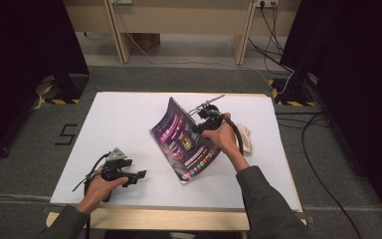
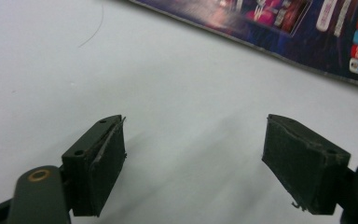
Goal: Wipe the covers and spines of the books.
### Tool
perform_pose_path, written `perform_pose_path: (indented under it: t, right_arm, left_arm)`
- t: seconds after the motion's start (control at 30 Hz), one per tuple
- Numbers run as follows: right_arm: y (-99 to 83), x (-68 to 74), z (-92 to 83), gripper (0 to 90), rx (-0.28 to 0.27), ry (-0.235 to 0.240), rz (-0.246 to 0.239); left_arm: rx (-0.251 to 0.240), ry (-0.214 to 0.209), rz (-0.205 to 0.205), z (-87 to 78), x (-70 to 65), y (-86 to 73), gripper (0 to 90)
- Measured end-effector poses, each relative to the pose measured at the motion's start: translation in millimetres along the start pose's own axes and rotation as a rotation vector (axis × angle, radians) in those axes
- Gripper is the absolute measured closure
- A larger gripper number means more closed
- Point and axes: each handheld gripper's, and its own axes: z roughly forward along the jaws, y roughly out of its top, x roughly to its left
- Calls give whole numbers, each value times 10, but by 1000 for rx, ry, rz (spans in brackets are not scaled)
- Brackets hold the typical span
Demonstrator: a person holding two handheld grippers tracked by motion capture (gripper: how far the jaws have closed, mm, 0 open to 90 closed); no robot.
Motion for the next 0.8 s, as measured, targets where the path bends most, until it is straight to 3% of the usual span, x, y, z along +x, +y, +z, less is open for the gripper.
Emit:
perform_pose_path:
  t: [0.17, 0.3, 0.37, 0.5, 0.6, 0.7, 0.8]
  right_arm:
    - [221, 76, -203, 840, 0, -76, -74]
    - [384, 182, -322, 840, 16, -166, -159]
    - [457, 242, -352, 840, 31, -230, -215]
    - [539, 377, -336, 840, 63, -302, -300]
    - [532, 469, -248, 839, 103, -305, -346]
    - [490, 565, -208, 839, 121, -249, -349]
    - [456, 652, -186, 838, 134, -231, -367]
  left_arm:
    - [-6, 13, -14, -41, 43, -17, 193]
    - [-16, 19, -23, -59, 58, -8, 194]
    - [-16, 20, -24, -56, 57, -7, 193]
    - [-13, 19, -23, -50, 54, -8, 193]
    - [-17, 22, -25, -55, 62, -8, 193]
    - [-18, 25, -27, -63, 70, -7, 193]
    - [-16, 29, -27, -62, 74, -8, 193]
